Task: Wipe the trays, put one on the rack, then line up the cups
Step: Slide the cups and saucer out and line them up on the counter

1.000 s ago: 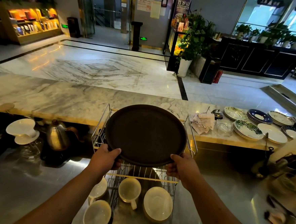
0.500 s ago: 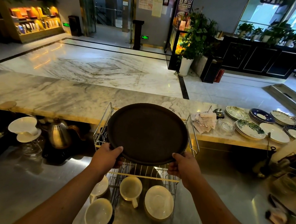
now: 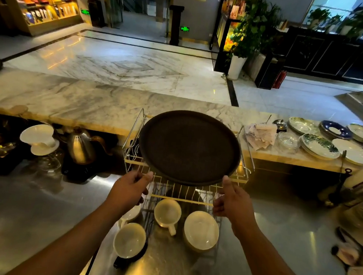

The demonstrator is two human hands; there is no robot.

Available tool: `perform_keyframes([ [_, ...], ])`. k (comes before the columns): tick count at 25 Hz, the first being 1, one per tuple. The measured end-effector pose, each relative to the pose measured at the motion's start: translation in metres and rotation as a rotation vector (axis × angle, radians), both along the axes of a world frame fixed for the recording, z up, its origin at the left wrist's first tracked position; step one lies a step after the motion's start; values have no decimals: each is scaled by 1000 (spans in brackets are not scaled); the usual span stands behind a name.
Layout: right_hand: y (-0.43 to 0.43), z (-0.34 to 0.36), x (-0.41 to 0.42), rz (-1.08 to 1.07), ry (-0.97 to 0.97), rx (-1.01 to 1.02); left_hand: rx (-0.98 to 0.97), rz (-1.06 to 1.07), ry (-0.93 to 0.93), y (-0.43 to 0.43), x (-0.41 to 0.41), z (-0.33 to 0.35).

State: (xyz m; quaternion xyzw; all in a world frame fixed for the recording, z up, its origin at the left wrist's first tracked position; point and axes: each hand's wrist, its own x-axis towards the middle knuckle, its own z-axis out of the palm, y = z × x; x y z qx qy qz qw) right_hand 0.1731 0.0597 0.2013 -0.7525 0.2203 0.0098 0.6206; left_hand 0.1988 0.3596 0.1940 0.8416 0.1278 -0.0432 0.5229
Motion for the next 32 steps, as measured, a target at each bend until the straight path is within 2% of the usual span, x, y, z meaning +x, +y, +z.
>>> perform_keyframes([
  [5,44,-75,-40,174,186,-54,196,-2,73,47,-42,-69],
  [8,74,-117,-47,172,289,-29,316,6,169,70,-55,-107],
  [11,93,-145,-46,128,368,-7,329,15,265,82,-59,-134],
  [16,104,-171,-42,97,432,16,128,37,395,85,-49,-159],
  [19,107,-179,-38,95,469,46,132,-36,458,85,-42,-167],
  [22,110,-184,-34,83,479,98,-44,14,503,84,-37,-168],
  [27,116,-189,-28,93,503,99,78,-119,453,75,-35,-167],
  [32,121,-192,-18,84,515,50,-77,-15,469,75,-31,-169],
])
